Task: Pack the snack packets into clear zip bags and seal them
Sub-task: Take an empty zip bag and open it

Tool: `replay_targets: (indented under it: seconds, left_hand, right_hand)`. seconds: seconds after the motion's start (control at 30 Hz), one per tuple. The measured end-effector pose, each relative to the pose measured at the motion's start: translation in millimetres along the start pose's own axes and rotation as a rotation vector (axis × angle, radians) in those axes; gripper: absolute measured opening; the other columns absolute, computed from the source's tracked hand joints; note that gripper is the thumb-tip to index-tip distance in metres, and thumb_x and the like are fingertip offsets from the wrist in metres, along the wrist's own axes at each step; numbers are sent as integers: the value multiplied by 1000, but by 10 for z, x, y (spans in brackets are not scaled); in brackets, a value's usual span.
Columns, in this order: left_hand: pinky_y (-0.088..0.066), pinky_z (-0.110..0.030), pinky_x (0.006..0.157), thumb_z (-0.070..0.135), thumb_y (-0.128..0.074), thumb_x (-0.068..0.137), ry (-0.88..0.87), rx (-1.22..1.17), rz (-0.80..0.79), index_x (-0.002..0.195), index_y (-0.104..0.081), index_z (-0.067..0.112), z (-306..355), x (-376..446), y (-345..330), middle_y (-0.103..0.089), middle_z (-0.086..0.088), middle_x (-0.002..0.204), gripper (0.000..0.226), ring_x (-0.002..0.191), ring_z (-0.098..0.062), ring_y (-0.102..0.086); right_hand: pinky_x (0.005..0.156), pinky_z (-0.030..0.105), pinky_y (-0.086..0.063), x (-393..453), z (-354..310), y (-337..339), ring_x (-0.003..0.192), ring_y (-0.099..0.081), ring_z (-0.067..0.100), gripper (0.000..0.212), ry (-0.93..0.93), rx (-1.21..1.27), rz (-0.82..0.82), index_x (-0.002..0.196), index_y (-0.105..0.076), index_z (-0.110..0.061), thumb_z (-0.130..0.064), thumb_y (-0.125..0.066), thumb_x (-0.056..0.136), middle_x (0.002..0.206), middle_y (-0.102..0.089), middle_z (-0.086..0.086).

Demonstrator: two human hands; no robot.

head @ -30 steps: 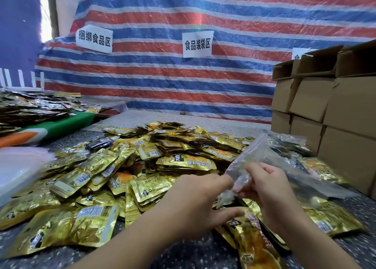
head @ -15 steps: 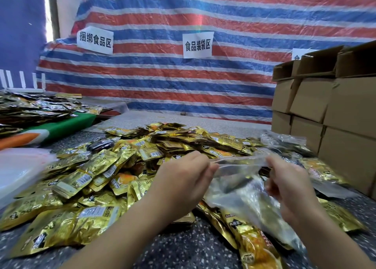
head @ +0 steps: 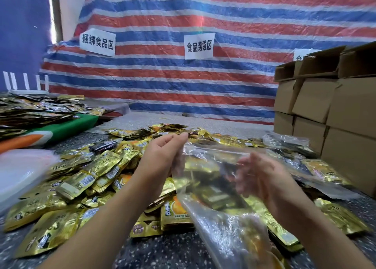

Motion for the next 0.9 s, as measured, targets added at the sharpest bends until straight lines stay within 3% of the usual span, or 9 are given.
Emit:
replay_targets:
  seconds: [0.1, 0.23, 0.33, 0.47, 0.6, 0.67, 0.8, 0.9]
  left_hand:
    - [-38, -18, 45, 46, -63, 79, 39, 159, -73, 50, -50, 24, -65, 22, 29, -45, 2, 48, 39, 43, -12, -40]
    - [-47, -22, 58, 48, -59, 91, 7, 546, -70, 52, -48, 15, -187, 82, 106, -45, 2, 45, 52, 42, -9, -43]
    - [-39, -28, 53, 48, -56, 94, -105, 704, -55, 53, -47, 11, -228, 109, 171, -40, 4, 45, 56, 42, -10, -39]
    - [-26, -22, 44, 48, -49, 98, -212, 861, -117, 48, -42, 17, -317, 90, 163, -34, 10, 42, 59, 39, -6, -29]
    - [-27, -20, 44, 35, -50, 100, -236, 869, -134, 49, -41, 20, -342, 73, 140, -32, 10, 40, 54, 38, -8, -27]
    - [-26, -18, 46, 29, -53, 98, -198, 830, -139, 50, -40, 13, -354, 77, 153, -32, 10, 42, 52, 40, -6, -26]
    - [-35, -25, 52, 22, -55, 91, -126, 824, -137, 52, -41, 9, -353, 84, 184, -36, 9, 46, 44, 45, -7, -32]
    - [-34, -20, 49, 22, -57, 88, -109, 830, -141, 56, -52, 7, -351, 86, 205, -43, 8, 50, 35, 48, -6, -37]
  right_hand:
    - [44, 24, -47, 16, 81, 44, 45, -52, 15, 31, -65, -18, 69, 81, -66, -7, -38, -71, 75, 58, -60, 6]
    - [42, 22, -42, 43, 259, 96, 40, -48, 13, 22, -167, -154, 134, 89, -65, -4, -26, -65, 89, 51, -58, 2]
    - [48, 27, -45, 68, 346, 123, 46, -55, 14, 16, -174, -323, 178, 86, -68, -5, -19, -66, 94, 57, -65, 3]
    - [47, 17, -46, 61, 351, 143, 54, -63, 8, 9, -153, -458, 187, 85, -70, -13, -18, -68, 93, 67, -72, 1]
    - [65, 28, -57, 33, 342, 118, 68, -69, 12, 20, -161, -526, 167, 86, -71, -21, -38, -63, 93, 76, -73, -3]
    - [63, 27, -54, 45, 326, 136, 70, -69, 11, 32, -170, -498, 213, 88, -69, -19, -48, -54, 93, 78, -72, -2]
    - [62, 28, -45, 205, 51, 261, 78, -64, 14, 30, -36, -610, 353, 90, -64, -19, -42, -48, 99, 86, -69, 1]
    - [64, 27, -45, 503, -200, 168, 81, -61, 8, 16, 108, -836, 280, 90, -62, -26, -35, -53, 100, 87, -66, -7]
Point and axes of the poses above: each hand's wrist, its own x-axis towards the middle knuckle, its own y-axis out of the back of the hand, z = x × y, the point moved 6 cm from there along x, towards the middle knuckle
